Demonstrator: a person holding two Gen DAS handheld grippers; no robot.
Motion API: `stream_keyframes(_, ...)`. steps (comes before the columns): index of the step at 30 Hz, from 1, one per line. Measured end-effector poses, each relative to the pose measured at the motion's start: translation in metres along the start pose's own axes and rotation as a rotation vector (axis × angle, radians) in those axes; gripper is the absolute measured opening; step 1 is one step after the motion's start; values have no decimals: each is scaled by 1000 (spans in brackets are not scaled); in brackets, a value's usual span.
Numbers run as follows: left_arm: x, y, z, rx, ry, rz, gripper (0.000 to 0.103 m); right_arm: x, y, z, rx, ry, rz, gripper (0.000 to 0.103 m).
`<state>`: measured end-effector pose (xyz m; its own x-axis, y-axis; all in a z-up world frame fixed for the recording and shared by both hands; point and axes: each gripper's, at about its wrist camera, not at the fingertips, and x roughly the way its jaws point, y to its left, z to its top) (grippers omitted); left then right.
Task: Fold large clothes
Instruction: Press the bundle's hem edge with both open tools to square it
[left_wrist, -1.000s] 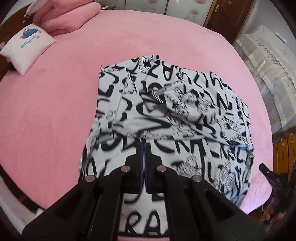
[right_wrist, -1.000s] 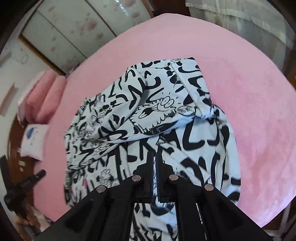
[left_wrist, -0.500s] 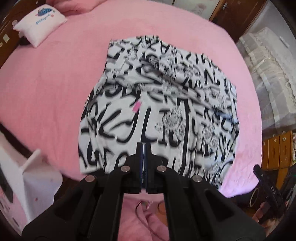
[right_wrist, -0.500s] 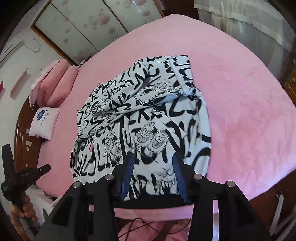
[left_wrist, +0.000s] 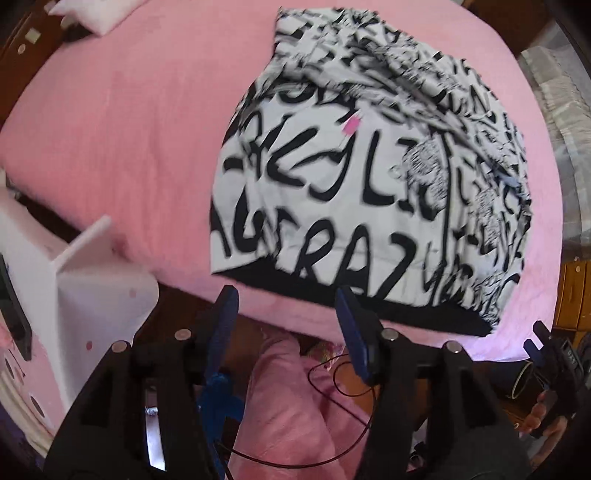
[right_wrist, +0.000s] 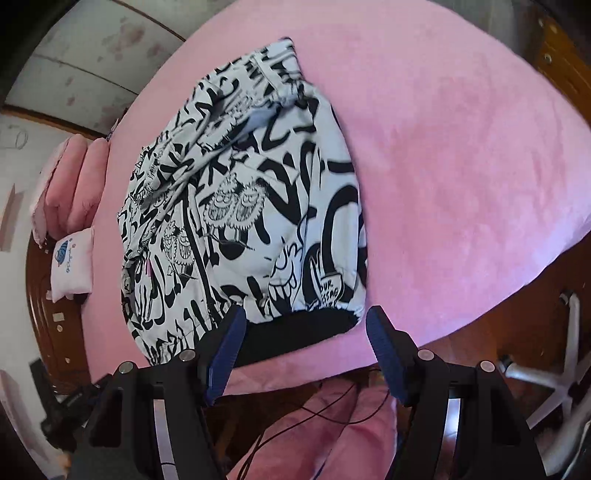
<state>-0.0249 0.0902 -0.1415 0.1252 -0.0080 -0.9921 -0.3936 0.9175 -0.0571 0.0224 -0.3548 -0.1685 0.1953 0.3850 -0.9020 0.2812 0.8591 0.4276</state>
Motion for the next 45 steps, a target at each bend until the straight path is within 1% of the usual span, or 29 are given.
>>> stream_keyframes(3,20,17,-3,-12,32,17,51,19,-7,-1,45,54,-18,69)
stream_keyframes(6,44,38,-3,-58,75,-14,51,34,-14,-3,95,82,-27,69)
stream_keyframes(7,51,45,-2,-85,88,-37,51,39,-17,-4,118,81,-27,69)
stream_keyframes(9,68,60,0,-150,114,-114,51,47,-23,-5,161,88,-25,69)
stream_keyframes(11,81,71,4,-197,116,-178,51,57,-29,-5,201,94,-20,69)
stream_keyframes(15,115,88,15,-263,147,-234,51,75,-38,-6,242,98,-42,69)
stream_keyframes(19,149,99,21,-313,181,-294,51,92,-46,-8,274,94,-24,69)
stream_keyframes(21,159,103,22,-304,175,-318,51,99,-50,-8,290,96,-8,69)
stream_keyframes(23,160,106,21,-301,168,-331,51,105,-54,-9,302,108,-15,69)
stream_keyframes(27,156,117,21,-290,150,-311,51,113,-54,-6,300,121,-19,68)
stream_keyframes(29,158,119,21,-302,166,-352,51,115,-53,-4,305,125,-19,68)
stream_keyframes(31,166,122,25,-309,177,-361,51,116,-51,-3,310,128,-13,64)
stream_keyframes(35,182,124,30,-330,206,-387,51,114,-44,-3,326,124,8,51)
stream_keyframes(38,187,127,32,-297,202,-401,53,111,-38,-2,333,118,37,51)
stream_keyframes(40,189,128,33,-275,207,-418,53,112,-35,0,319,132,30,51)
stream_keyframes(43,193,134,34,-282,213,-445,53,112,-35,3,309,140,44,51)
stream_keyframes(45,196,135,32,-292,201,-454,53,115,-38,3,316,142,55,47)
